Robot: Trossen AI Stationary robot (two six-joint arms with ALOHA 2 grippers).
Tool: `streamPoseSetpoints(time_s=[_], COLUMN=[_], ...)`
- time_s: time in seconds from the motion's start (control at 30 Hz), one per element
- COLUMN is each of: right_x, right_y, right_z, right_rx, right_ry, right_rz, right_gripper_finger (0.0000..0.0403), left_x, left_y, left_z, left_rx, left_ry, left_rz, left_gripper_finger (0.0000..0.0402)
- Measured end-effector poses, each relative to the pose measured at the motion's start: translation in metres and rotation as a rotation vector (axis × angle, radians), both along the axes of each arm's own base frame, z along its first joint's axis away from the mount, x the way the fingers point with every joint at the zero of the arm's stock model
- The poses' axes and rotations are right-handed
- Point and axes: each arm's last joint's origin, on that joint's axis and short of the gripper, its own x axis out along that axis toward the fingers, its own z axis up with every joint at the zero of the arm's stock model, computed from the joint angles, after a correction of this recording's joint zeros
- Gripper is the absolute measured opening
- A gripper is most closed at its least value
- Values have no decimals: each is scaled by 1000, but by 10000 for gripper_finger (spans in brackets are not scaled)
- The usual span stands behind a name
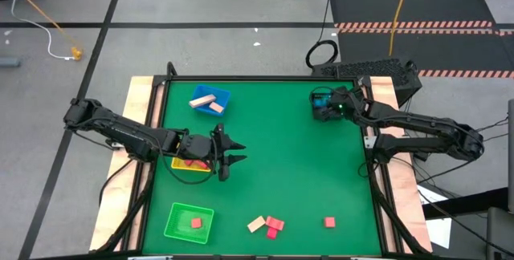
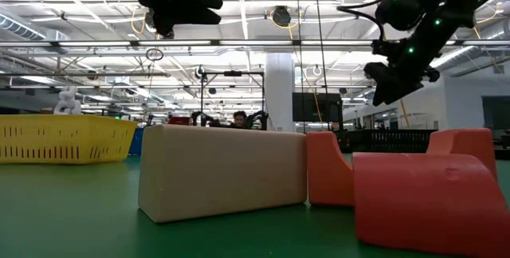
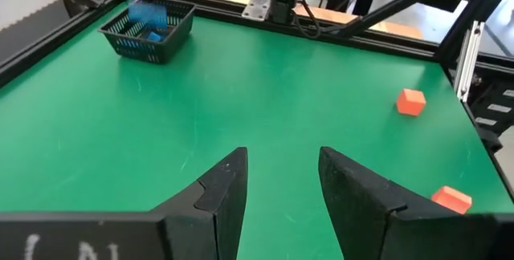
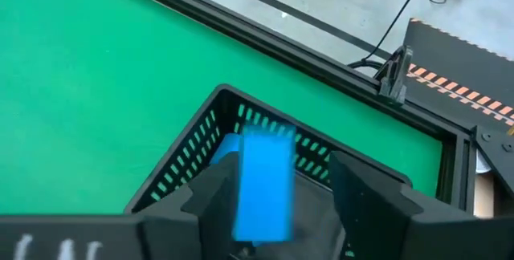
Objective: Sort & place blocks by color
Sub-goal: Put the right orange block into the green bin
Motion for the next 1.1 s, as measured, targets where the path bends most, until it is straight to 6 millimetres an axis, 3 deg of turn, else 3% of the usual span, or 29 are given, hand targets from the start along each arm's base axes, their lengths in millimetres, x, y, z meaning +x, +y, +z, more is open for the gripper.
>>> streamPoseSetpoints(time_s=[0.3,0.6,0.9,1.1], right_x=[7,26,55,67], right_y=[0,14,76,128], right_z=[4,15,25,11], right_rx=[35,218,314,393], right_ry=[-79,-410,-562,-508], right_rz=[121,329,637,775], right_gripper_finger=[246,270,263,263], left_x=[-1,6,16,17], left_y=[-1,-12,-22,-22], left_z=[-2,-22,-49,-50], left_rx=[-46,-72,-71,-82], left_ry=[16,109,195,191], left_rz=[-11,-14,-22,-14], left_gripper_finger=[157,157,157,157])
